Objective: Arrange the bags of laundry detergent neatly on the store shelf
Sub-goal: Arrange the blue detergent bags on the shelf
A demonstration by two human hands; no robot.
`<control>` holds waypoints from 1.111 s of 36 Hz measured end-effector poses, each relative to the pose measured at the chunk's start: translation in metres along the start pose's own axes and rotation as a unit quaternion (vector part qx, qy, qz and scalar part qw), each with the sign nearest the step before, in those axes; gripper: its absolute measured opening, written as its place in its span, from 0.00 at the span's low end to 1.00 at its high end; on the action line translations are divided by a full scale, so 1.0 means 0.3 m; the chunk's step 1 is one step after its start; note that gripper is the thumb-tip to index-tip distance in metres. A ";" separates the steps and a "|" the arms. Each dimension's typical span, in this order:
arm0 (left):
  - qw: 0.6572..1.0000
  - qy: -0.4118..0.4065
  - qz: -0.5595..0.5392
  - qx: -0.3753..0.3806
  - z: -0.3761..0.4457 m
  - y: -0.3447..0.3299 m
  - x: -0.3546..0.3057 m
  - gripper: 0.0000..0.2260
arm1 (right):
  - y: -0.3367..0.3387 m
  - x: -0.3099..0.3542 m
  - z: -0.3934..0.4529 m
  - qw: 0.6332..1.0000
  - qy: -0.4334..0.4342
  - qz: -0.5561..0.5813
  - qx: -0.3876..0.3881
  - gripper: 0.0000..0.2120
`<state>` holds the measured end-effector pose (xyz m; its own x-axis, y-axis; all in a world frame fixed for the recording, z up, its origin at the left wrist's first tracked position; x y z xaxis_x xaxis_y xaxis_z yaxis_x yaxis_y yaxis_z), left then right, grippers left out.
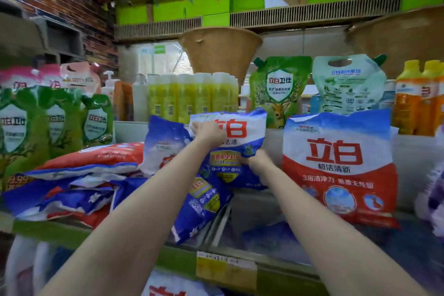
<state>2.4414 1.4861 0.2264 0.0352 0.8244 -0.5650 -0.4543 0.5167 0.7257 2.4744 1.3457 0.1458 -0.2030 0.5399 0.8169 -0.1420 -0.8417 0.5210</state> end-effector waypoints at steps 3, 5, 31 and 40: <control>0.987 -0.042 0.131 0.082 -0.038 -0.060 0.046 0.14 | -0.086 -0.039 0.013 0.979 0.013 -0.201 0.024 0.15; 0.976 -0.041 0.177 0.123 -0.049 -0.094 0.102 0.14 | -0.098 -0.021 0.015 0.968 0.030 -0.247 0.026 0.16; 0.936 -0.142 0.321 0.008 -0.463 0.045 0.109 0.12 | -0.020 0.041 -0.357 0.914 0.112 -0.383 0.072 0.31; 0.951 -0.112 0.284 -0.050 -0.689 0.191 0.223 0.23 | -0.059 0.132 -0.631 0.905 0.136 -0.393 0.087 0.31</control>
<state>2.2336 1.5232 0.1490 -0.0576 0.9982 0.0140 -0.5389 -0.0429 0.8413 2.2854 1.3838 0.1220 -0.3407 0.9352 0.0970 -0.1959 -0.1715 0.9655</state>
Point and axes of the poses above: each hand's wrist, its own z-axis towards the middle knuckle, its own y-axis out of the back of the hand, x = y × z, the point moved 7 cm from there along z, towards the middle knuckle, and after that the axes turned 7 degrees about -z, right-handed, at the moved point
